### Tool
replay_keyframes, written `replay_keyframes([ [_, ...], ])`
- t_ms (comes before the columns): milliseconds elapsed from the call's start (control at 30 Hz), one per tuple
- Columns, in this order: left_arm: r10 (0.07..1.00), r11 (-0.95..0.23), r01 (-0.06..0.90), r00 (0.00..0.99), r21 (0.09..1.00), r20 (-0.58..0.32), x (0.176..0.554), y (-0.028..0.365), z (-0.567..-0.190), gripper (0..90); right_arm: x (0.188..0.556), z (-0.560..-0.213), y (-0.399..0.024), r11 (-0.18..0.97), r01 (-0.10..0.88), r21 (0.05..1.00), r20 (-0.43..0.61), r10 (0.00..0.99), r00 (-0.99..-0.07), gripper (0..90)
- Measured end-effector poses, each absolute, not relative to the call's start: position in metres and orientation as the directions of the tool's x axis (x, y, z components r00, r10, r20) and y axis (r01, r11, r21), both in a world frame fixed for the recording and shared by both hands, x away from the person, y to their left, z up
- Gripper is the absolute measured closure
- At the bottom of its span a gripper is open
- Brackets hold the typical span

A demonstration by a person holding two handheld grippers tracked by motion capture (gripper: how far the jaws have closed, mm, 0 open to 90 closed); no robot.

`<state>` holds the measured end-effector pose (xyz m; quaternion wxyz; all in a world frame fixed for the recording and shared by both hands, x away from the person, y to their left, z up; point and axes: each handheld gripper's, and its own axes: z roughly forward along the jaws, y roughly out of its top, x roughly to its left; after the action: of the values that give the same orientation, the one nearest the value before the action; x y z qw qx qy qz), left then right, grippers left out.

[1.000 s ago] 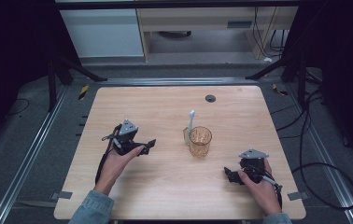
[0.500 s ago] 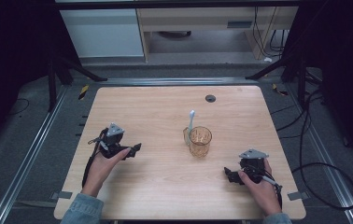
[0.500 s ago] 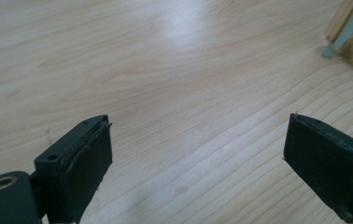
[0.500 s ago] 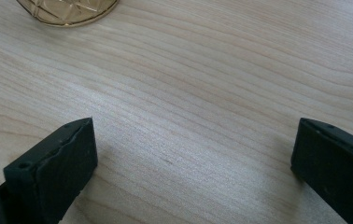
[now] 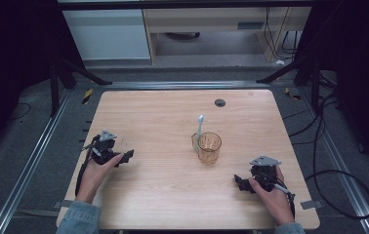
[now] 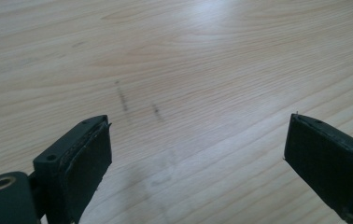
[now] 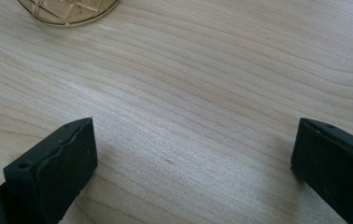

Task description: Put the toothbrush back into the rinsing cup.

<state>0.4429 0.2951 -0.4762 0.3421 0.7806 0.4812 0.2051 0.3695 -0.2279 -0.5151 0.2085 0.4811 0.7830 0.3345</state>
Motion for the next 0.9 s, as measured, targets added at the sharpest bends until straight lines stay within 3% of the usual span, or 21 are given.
replay_keyframes([
  [200, 0.899, -0.317, 0.628, 0.438, 0.711, 0.013, 0.446, 0.302, -0.487, 6.8, 0.369, -0.515, -0.228, 0.312, 0.614, 0.725, -0.004, 0.893, -0.45, 0.7],
  [333, 0.899, -0.282, 0.643, 0.437, 0.712, -0.038, 0.448, 0.304, -0.492, 6.2, 0.369, -0.515, -0.228, 0.312, 0.614, 0.725, -0.004, 0.893, -0.45, 0.7],
  [900, 0.899, -0.319, 0.62, 0.437, 0.716, 0.022, 0.448, 0.301, -0.508, 4.2, 0.369, -0.515, -0.228, 0.315, 0.612, 0.726, -0.008, 0.893, -0.451, 0.7],
])
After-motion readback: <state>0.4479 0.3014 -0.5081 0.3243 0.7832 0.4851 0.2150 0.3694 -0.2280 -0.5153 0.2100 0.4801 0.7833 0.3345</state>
